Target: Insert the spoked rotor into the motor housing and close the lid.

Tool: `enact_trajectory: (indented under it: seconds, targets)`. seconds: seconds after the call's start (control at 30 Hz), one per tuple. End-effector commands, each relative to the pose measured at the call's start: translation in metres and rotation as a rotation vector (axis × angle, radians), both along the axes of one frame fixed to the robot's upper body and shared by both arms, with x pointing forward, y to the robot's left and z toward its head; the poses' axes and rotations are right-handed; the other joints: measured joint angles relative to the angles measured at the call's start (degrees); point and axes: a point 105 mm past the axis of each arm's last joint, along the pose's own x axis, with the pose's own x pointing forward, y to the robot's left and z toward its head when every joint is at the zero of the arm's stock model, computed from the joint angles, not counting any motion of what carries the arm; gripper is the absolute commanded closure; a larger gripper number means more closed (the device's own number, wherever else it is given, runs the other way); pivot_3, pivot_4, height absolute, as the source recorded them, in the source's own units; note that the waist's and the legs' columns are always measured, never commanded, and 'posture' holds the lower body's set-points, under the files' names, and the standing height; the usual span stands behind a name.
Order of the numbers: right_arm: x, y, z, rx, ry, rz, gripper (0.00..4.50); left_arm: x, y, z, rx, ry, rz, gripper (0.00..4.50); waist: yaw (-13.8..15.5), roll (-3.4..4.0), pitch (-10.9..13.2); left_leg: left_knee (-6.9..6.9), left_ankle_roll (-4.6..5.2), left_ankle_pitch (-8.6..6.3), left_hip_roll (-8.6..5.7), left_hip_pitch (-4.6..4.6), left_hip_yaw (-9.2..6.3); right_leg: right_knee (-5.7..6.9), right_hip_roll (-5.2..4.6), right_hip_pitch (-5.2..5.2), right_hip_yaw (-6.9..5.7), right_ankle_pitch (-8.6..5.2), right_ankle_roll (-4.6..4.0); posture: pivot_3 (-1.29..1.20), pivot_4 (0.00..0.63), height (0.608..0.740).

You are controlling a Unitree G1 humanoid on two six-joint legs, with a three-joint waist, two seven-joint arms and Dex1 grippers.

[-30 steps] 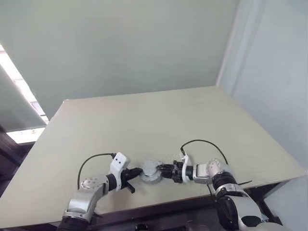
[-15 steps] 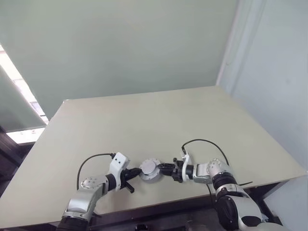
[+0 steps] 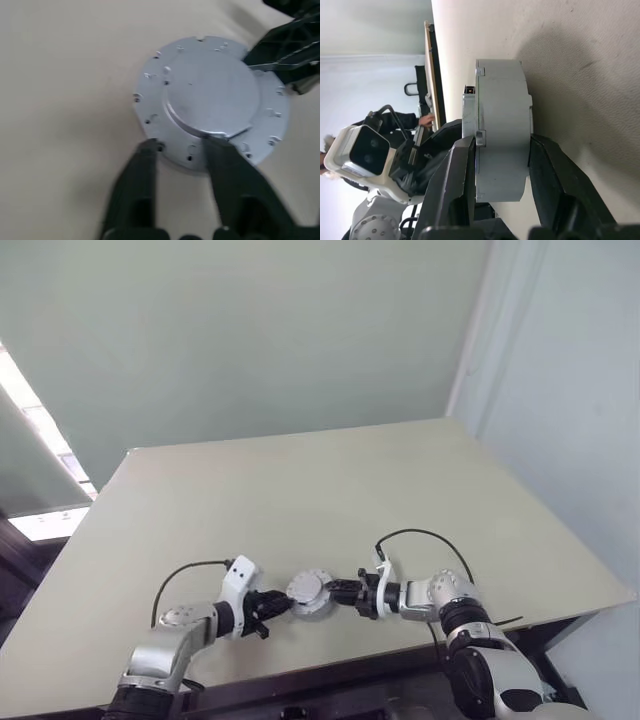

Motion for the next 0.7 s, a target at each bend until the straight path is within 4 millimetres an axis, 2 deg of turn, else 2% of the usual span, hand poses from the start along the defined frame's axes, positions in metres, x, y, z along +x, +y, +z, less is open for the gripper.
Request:
enact_trajectory:
  seconds: [0.03, 0.1, 0.17, 0.2, 0.27, 0.37, 0.47, 0.7]
  targets:
    - [-0.005, 0.016, 0.006, 0.039, 0.002, 0.032, 3.28, 0.005, 0.004, 0.014, -0.039, -0.016, 0.021, 1.53, -0.28, -0.04, 0.03, 0.0, 0.0, 0.0, 0.02, 0.0, -0.01, 0.01, 0.02, -0.02, 0.0, 0.0, 0.0, 0.0, 0.0, 0.74]
    - [-0.005, 0.015, 0.005, 0.04, 0.004, 0.03, 3.28, 0.009, 0.011, 0.02, -0.061, -0.031, 0.067, 0.95, -0.61, -0.16, 0.11, -0.02, 0.0, 0.0, 0.08, 0.0, -0.01, 0.01, 0.07, -0.04, -0.01, 0.0, 0.0, 0.0, 0.0, 0.74]
    - [-0.005, 0.015, 0.005, 0.044, 0.008, 0.027, 3.28, 0.017, 0.025, 0.03, -0.096, -0.073, 0.169, 0.25, -0.73, -0.2, 0.18, -0.06, 0.0, 0.0, 0.16, -0.04, -0.02, 0.01, 0.16, -0.11, 0.0, 0.01, 0.01, 0.0, 0.0, 0.74]
    - [-0.006, 0.015, 0.005, 0.049, 0.011, 0.026, 3.28, 0.02, 0.034, 0.033, -0.126, -0.079, 0.235, 0.04, -0.7, -0.31, 0.23, -0.09, 0.0, 0.0, 0.16, -0.04, -0.02, 0.01, 0.16, -0.12, 0.01, 0.03, 0.05, 0.0, 0.0, 0.74]
    - [-0.006, 0.016, 0.006, 0.061, 0.017, 0.024, 3.28, 0.02, 0.047, 0.037, -0.196, -0.056, 0.327, 0.04, -0.73, -0.4, 0.25, -0.13, -0.01, 0.0, 0.25, -0.04, -0.06, 0.0, 0.22, -0.15, -0.01, 0.04, 0.05, 0.0, 0.0, 0.74]
    - [-0.007, 0.017, 0.007, 0.081, 0.022, 0.019, 3.28, 0.016, 0.053, 0.039, -0.281, -0.001, 0.383, 0.04, -0.72, -0.4, 0.26, -0.22, -0.01, -0.01, 0.28, -0.02, -0.05, 0.0, 0.25, -0.17, -0.01, 0.01, 0.0, 0.0, 0.0, 0.74]
    - [-0.006, 0.019, 0.013, 0.144, 0.024, -0.005, 3.28, 0.013, 0.062, 0.047, -0.464, 0.053, 0.491, 0.04, -0.73, -0.44, 0.27, -0.23, -0.01, -0.01, 0.27, -0.03, -0.05, -0.02, 0.25, -0.17, -0.02, 0.0, -0.01, 0.0, 0.0, 0.74]
    - [-0.002, 0.025, 0.03, 0.228, -0.002, -0.016, 3.28, 0.001, 0.064, 0.048, -0.708, 0.137, 0.592, 0.04, -0.65, -0.71, 0.47, -0.23, -0.02, -0.01, 0.26, -0.06, -0.08, -0.03, 0.23, -0.18, -0.03, 0.0, -0.01, 0.0, 0.0, 0.74]
